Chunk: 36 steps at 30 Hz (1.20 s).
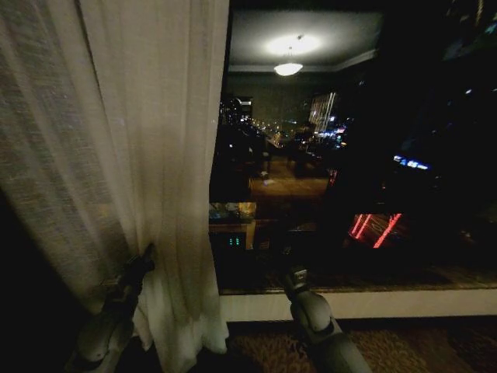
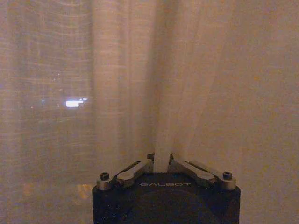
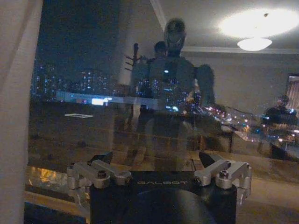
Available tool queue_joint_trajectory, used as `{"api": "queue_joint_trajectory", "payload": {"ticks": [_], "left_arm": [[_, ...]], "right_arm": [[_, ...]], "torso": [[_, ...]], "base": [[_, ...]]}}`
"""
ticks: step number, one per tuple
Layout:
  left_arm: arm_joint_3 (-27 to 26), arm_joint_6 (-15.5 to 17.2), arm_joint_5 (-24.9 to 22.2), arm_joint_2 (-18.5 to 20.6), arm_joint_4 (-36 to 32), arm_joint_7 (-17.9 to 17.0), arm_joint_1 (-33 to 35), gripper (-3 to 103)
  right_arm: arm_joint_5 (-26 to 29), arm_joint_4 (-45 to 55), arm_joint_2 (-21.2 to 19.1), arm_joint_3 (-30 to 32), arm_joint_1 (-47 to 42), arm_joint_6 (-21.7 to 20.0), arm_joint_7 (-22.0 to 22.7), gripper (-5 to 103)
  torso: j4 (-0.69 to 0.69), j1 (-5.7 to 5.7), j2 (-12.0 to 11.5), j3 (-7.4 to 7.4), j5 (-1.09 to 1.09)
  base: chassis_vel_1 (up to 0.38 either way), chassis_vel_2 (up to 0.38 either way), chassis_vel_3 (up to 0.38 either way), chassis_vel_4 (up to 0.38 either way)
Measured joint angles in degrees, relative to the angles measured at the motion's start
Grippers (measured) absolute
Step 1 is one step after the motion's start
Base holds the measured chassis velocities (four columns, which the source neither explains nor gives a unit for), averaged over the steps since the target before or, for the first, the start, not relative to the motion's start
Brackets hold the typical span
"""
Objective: Open the curtains by pulling them apart, changing their state from closed to fully open.
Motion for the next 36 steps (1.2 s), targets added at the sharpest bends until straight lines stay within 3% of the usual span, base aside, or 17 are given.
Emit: {"api": "queue_joint_trajectory", "payload": {"ticks": [8, 11, 17, 22, 24, 31, 34, 36], "left_arm": [[-0.5, -1.7, -2.8, 2.1, 7.5, -1.4, -3.5, 0], [-4.9, -3.2, -2.9, 4.1, 13.0, -1.8, -5.6, 0], [-12.5, -4.1, -2.9, 5.5, 15.9, -3.1, -3.8, 0], [-17.8, -5.3, -2.6, 6.2, 18.8, -6.4, -2.9, 0], [-20.0, -5.4, -1.4, 7.0, 20.3, -9.8, -3.0, 0], [-19.3, -3.7, 0.2, 7.0, 16.7, -12.3, -2.9, -1], [-16.7, -2.2, 0.1, 5.4, 11.9, -10.2, -1.7, 15], [-16.1, -1.5, 0.0, 4.6, 10.7, -9.4, -1.1, 15]], "right_arm": [[-0.1, -0.6, 0.1, -1.2, 0.5, 0.1, -0.1, 100], [-0.2, -1.3, 0.4, -2.0, 1.2, 0.1, -0.3, 100], [-0.3, -2.0, 0.7, -2.5, 1.6, 0.1, -0.5, 100], [-0.4, -2.4, 1.0, -2.7, 1.7, 0.1, -0.7, 100], [-0.4, -2.4, 1.2, -2.8, 1.7, 0.1, -0.8, 100], [-0.5, -2.5, 1.4, -3.1, 1.7, 0.2, -0.8, 100], [-0.5, -2.5, 1.2, -3.0, 1.7, 0.2, -0.8, 100], [-0.5, -2.5, 1.1, -2.9, 1.7, 0.2, -0.8, 100]], "torso": [[-0.01, 0.00, 0.0, -0.01, -0.01], [-0.02, 0.00, 0.0, 0.00, -0.02], [0.04, 0.00, 0.0, 0.00, -0.04], [0.02, 0.00, 0.0, 0.00, -0.04], [0.02, 0.00, 0.0, 0.00, -0.04], [0.01, 0.00, 0.0, 0.00, -0.02], [-0.01, 0.00, 0.0, 0.00, 0.00], [-0.01, 0.00, 0.0, 0.00, 0.00]], "base": [[0.000, 0.000, 0.000, 0.000], [0.000, 0.000, 0.000, 0.000], [0.000, 0.000, 0.000, 0.000], [0.000, 0.000, 0.000, 0.000], [0.000, 0.000, 0.000, 0.000], [0.000, 0.000, 0.000, 0.000], [0.000, 0.000, 0.000, 0.000], [0.000, 0.000, 0.000, 0.000]]}}
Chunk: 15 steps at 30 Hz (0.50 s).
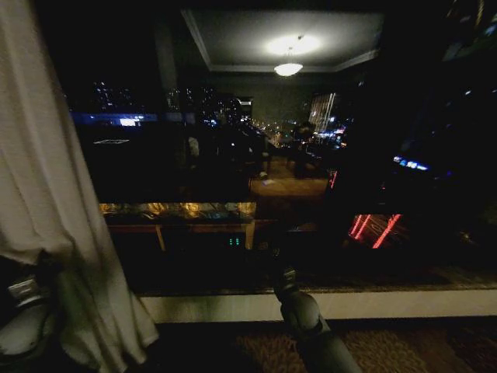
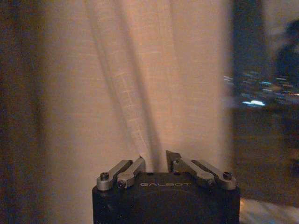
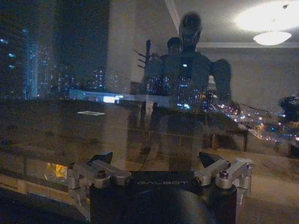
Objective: Open the curtains by pulling them apart, changing their state from closed to fully open.
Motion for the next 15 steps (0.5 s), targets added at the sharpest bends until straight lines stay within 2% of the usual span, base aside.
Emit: {"api": "queue_joint_trajectory", "payload": {"ticks": [5, 6, 8, 9, 10, 13, 14, 15], "left_arm": [[3.0, 2.1, -0.8, -4.8, -8.1, 1.4, 4.4, 42], [3.0, 2.1, -0.8, -4.8, -8.1, 1.4, 4.4, 42], [4.0, 3.1, -1.1, -6.1, -11.7, 1.6, 6.2, 53], [4.4, 3.2, -1.1, -6.4, -12.6, 1.6, 6.5, 53], [4.4, 3.2, -1.1, -6.4, -12.6, 1.6, 6.5, 53], [5.9, 3.3, -0.8, -6.7, -13.3, 1.6, 6.5, 69], [5.9, 3.3, -0.8, -6.7, -13.3, 1.6, 6.5, 69], [6.2, 3.3, -0.8, -6.5, -12.6, 1.5, 5.9, 74]], "right_arm": [[0.1, -0.3, -0.4, 0.7, -0.1, 0.2, 0.0, 100], [0.1, -0.3, -0.4, 0.7, -0.1, 0.2, 0.0, 100], [0.2, -0.8, -0.4, 1.0, -0.1, 0.6, 0.0, 100], [0.2, -1.0, -0.4, 1.0, -0.1, 0.9, 0.0, 100], [0.2, -1.0, -0.4, 1.0, -0.1, 0.9, 0.0, 100], [0.2, -1.5, -0.4, 1.1, -0.2, 1.4, -0.1, 100], [0.2, -1.5, -0.4, 1.1, -0.2, 1.4, -0.1, 100], [0.2, -1.5, -0.4, 1.2, -0.2, 1.5, -0.1, 100]], "torso": [[0.02, 0.00, 0.0, 0.00, 0.00], [0.02, 0.00, 0.0, 0.00, 0.00], [0.02, 0.00, 0.0, -0.01, 0.01], [0.02, -0.01, 0.0, -0.01, 0.00], [0.02, -0.01, 0.0, -0.01, 0.00], [0.02, 0.00, 0.0, 0.00, 0.00], [0.02, 0.00, 0.0, 0.00, 0.00], [0.02, 0.00, 0.0, 0.00, 0.01]], "base": [[0.000, 0.000, 0.000, 0.000], [0.000, 0.000, 0.000, 0.000], [0.000, 0.000, 0.000, 0.000], [0.000, 0.000, 0.000, 0.000], [0.000, 0.000, 0.000, 0.000], [0.000, 0.000, 0.000, 0.000], [0.000, 0.000, 0.000, 0.000], [0.000, 0.000, 0.000, 0.000]]}}
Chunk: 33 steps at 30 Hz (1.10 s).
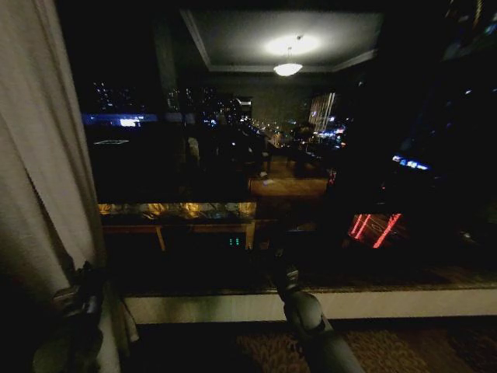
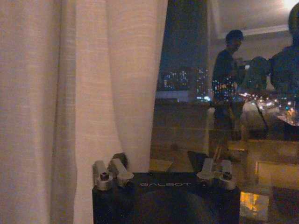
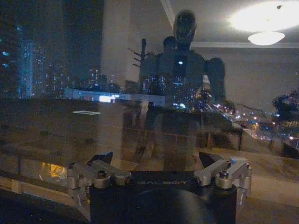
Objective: Open the curtains by pulling them apart, changing their state from closed to fully open.
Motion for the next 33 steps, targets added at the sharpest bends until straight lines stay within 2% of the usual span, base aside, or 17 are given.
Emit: {"api": "queue_joint_trajectory", "payload": {"ticks": [1, 3, 6, 11, 13, 17, 20, 22, 23, 25, 28, 31, 32, 33], "left_arm": [[0.3, 0.0, 0.0, 0.5, 1.1, 0.0, -0.7, 80], [0.5, 0.0, 0.0, 0.9, 2.0, -0.1, -1.2, 80], [1.1, -0.3, 0.1, 2.8, 6.1, -0.1, -3.7, 96], [2.1, -1.3, 0.0, 4.4, 8.8, 0.0, -5.5, 103], [2.3, -1.7, 0.0, 4.6, 9.3, 0.2, -5.8, 103], [2.8, -2.7, -0.1, 4.9, 10.4, 1.4, -6.4, 84], [2.8, -3.0, -0.1, 5.3, 11.0, 2.4, -6.4, 78], [2.7, -3.5, -0.1, 5.8, 11.7, 3.6, -6.5, 68], [2.7, -3.5, -0.1, 5.8, 11.7, 3.6, -6.5, 68], [2.5, -3.7, -0.1, 6.4, 12.4, 4.5, -6.7, 57], [2.4, -3.8, -0.1, 6.7, 12.7, 4.8, -6.9, 51], [2.5, -3.9, -0.1, 7.1, 13.0, 5.0, -7.3, 34], [2.6, -3.9, -0.1, 7.2, 13.2, 5.0, -7.6, 34], [2.8, -3.9, -0.1, 7.4, 13.4, 5.0, -8.1, 28]], "right_arm": [[0.0, 0.0, -0.1, 0.1, 0.0, 0.0, 0.0, 100], [0.0, 0.0, -0.1, 0.1, 0.0, 0.0, 0.0, 100], [0.1, 0.0, -0.5, 0.5, 0.0, 0.0, 0.0, 100], [0.1, 0.1, -0.6, 0.8, -0.4, 0.0, 0.0, 100], [0.1, 0.2, -0.6, 0.9, -0.5, 0.0, 0.0, 100], [0.1, 0.4, -0.6, 0.9, -0.6, 0.0, 0.1, 100], [0.1, 0.5, -0.5, 0.9, -0.7, 0.0, 0.1, 100], [0.1, 0.6, -0.5, 0.9, -0.8, 0.0, 0.1, 100], [0.1, 0.6, -0.5, 0.9, -0.8, 0.0, 0.1, 100], [0.0, 0.7, -0.4, 0.8, -0.9, 0.0, 0.2, 100], [0.0, 0.8, -0.4, 0.7, -1.0, 0.0, 0.2, 100], [-0.1, 0.9, -0.3, 0.6, -1.1, 0.0, 0.2, 100], [-0.1, 0.9, -0.3, 0.6, -1.1, 0.0, 0.2, 100], [-0.1, 0.9, -0.4, 0.6, -1.1, 0.0, 0.2, 100]], "torso": [[0.00, 0.00, 0.0, 0.00, -0.01], [0.00, 0.00, 0.0, 0.00, -0.01], [-0.01, 0.00, 0.0, 0.00, -0.01], [0.00, 0.00, 0.0, 0.00, -0.02], [0.00, 0.00, 0.0, 0.00, -0.02], [0.00, 0.00, 0.0, 0.00, -0.02], [0.00, 0.00, 0.0, 0.00, -0.02], [0.00, 0.00, 0.0, 0.00, -0.02], [0.00, 0.00, 0.0, 0.00, -0.02], [0.00, 0.00, 0.0, 0.00, -0.02], [0.00, 0.00, 0.0, 0.00, -0.02], [0.00, 0.00, 0.0, 0.00, -0.02], [0.00, 0.00, 0.0, 0.00, -0.02], [0.00, 0.00, 0.0, 0.00, -0.02]], "base": [[0.000, 0.000, 0.000, 0.000], [0.000, 0.000, 0.000, 0.000], [0.000, 0.000, 0.000, 0.000], [0.000, 0.000, 0.000, 0.000], [0.000, 0.000, 0.000, 0.000], [0.000, 0.000, 0.000, 0.000], [0.000, 0.000, 0.000, 0.000], [0.000, 0.000, 0.000, 0.000], [0.000, 0.000, 0.000, 0.000], [0.000, 0.000, 0.000, 0.000], [0.000, 0.000, 0.000, 0.000], [0.000, 0.000, 0.000, 0.000], [0.000, 0.000, 0.000, 0.000], [0.000, 0.000, 0.000, 0.000]]}}
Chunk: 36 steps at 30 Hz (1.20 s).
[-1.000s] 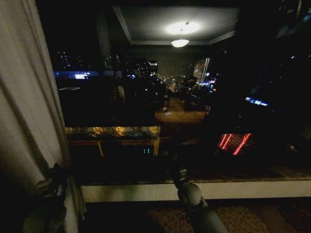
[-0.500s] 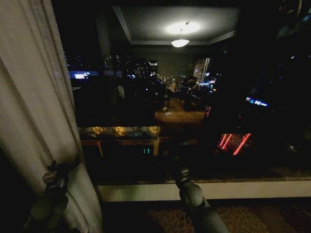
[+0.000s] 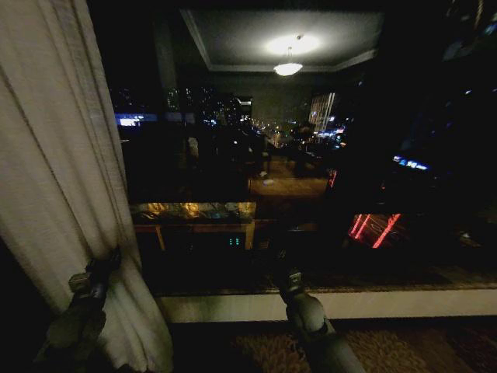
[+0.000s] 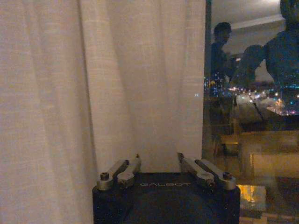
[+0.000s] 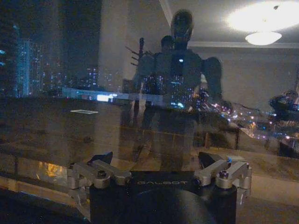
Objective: Open the curtains by pulling them apart, changing their state from closed to fully open.
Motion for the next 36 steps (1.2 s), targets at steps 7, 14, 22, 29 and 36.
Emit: {"api": "queue_joint_trajectory", "payload": {"ticks": [7, 14, 22, 29, 36], "left_arm": [[2.2, 0.8, -1.6, 1.3, 2.3, -5.3, -5.3, 3], [5.6, 2.5, -2.4, 1.7, 5.2, -15.9, -11.3, 0], [6.1, 3.8, -2.3, 1.8, 10.9, -29.7, -16.4, 0], [2.7, 4.5, -1.1, 4.3, 17.1, -35.2, -19.5, 0], [-0.4, 5.6, -1.2, 4.9, 18.2, -35.9, -19.3, 0]], "right_arm": [[0.0, -0.2, -0.1, -0.2, 0.4, 0.0, 0.0, 100], [0.0, -0.6, 0.1, -0.5, 0.8, 0.0, 0.0, 100], [-0.1, -1.2, 0.1, -0.5, 1.0, 0.0, 0.0, 100], [-0.1, -2.1, 0.3, -0.6, 1.4, 0.1, -0.1, 100], [-0.1, -2.4, 0.6, -0.9, 1.7, 0.1, -0.1, 100]], "torso": [[0.00, 0.00, 0.0, 0.00, 0.00], [-0.01, 0.00, 0.0, 0.00, 0.00], [-0.01, 0.00, 0.0, 0.00, 0.00], [0.00, 0.00, 0.0, 0.00, 0.00], [-0.01, 0.00, 0.0, 0.00, -0.01]], "base": [[0.000, 0.000, 0.000, 0.000], [0.000, 0.000, 0.000, 0.000], [0.000, 0.000, 0.000, 0.000], [0.000, 0.000, 0.000, 0.000], [0.000, 0.000, 0.000, 0.000]]}}
